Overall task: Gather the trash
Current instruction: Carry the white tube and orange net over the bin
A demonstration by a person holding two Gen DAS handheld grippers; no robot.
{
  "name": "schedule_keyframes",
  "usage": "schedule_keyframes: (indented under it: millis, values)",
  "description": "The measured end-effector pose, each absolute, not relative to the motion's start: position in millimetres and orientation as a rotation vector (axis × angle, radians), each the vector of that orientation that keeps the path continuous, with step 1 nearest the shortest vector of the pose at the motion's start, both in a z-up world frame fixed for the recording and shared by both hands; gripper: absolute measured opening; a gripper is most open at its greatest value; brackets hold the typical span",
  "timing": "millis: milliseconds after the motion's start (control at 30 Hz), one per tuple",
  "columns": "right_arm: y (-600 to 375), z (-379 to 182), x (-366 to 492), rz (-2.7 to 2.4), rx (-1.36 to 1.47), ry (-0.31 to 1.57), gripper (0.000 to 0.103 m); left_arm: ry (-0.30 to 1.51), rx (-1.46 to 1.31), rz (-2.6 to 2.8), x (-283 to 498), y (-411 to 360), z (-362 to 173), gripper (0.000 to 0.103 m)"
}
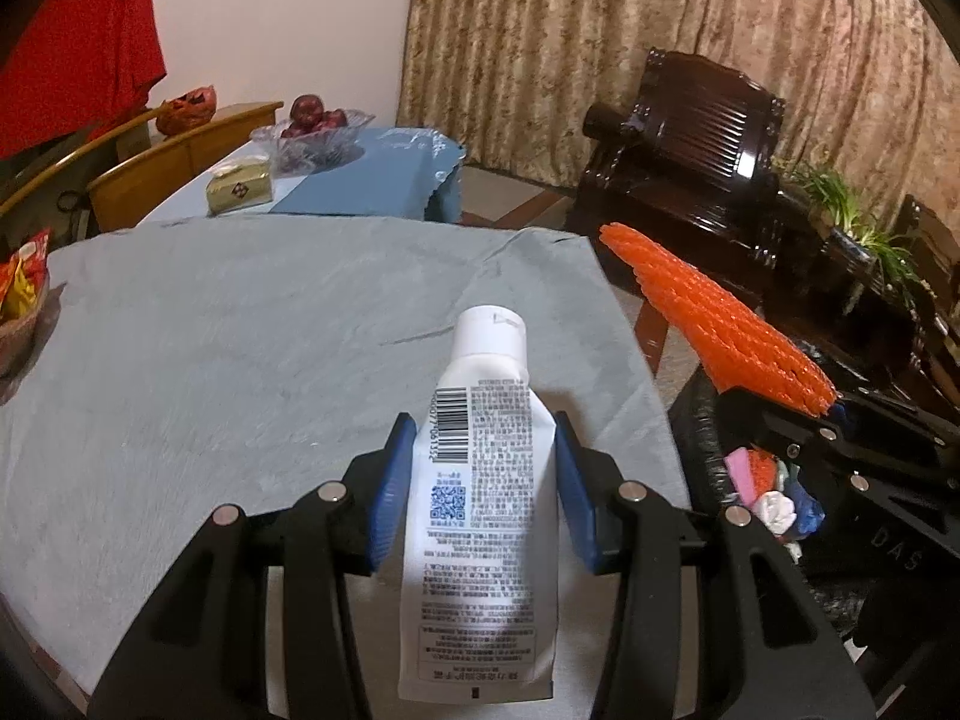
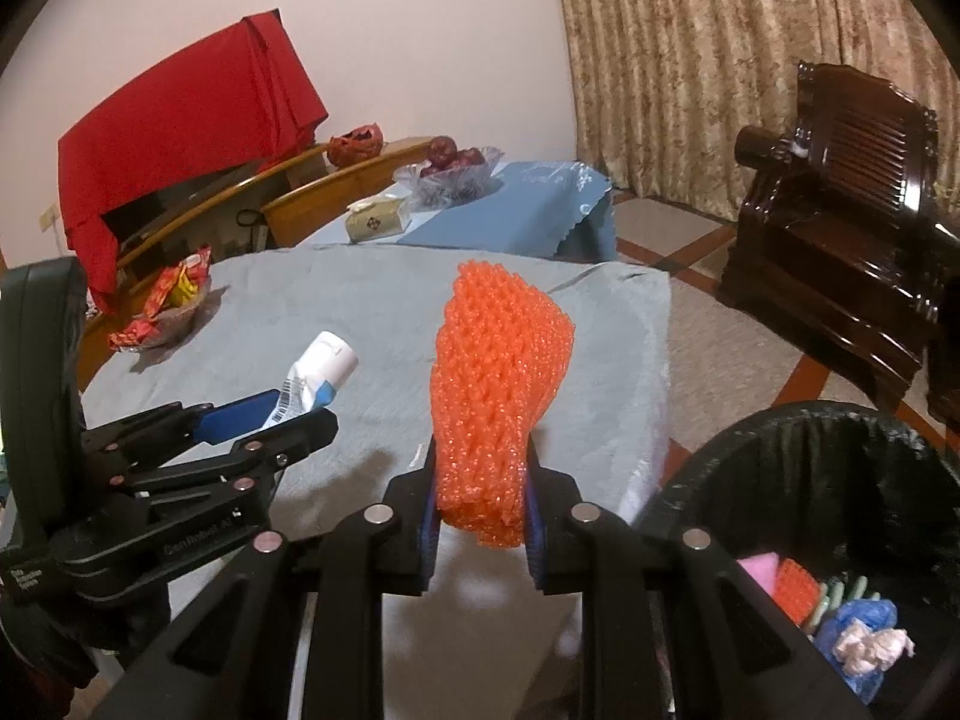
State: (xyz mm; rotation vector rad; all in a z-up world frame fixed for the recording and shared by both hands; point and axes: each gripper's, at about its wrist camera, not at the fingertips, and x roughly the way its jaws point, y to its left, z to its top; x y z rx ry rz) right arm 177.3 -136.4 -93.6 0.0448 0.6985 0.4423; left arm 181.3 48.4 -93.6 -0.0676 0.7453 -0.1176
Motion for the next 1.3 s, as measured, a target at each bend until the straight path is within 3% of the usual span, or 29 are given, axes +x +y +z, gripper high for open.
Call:
schedule_keyframes:
  millis: [800,1300]
  values:
    - [-252.7,-66.2,125.1,0.239,0.090,0.623,0.023,0.691,0.009,-0.316,165.4,-60.9,-60.2,0.044]
    - [-332.1,-70.6,110.0,0.078,0.123,0.626,0.023,0.662,0.073,-0.528,173.6,-169.7,-58.8,0.044]
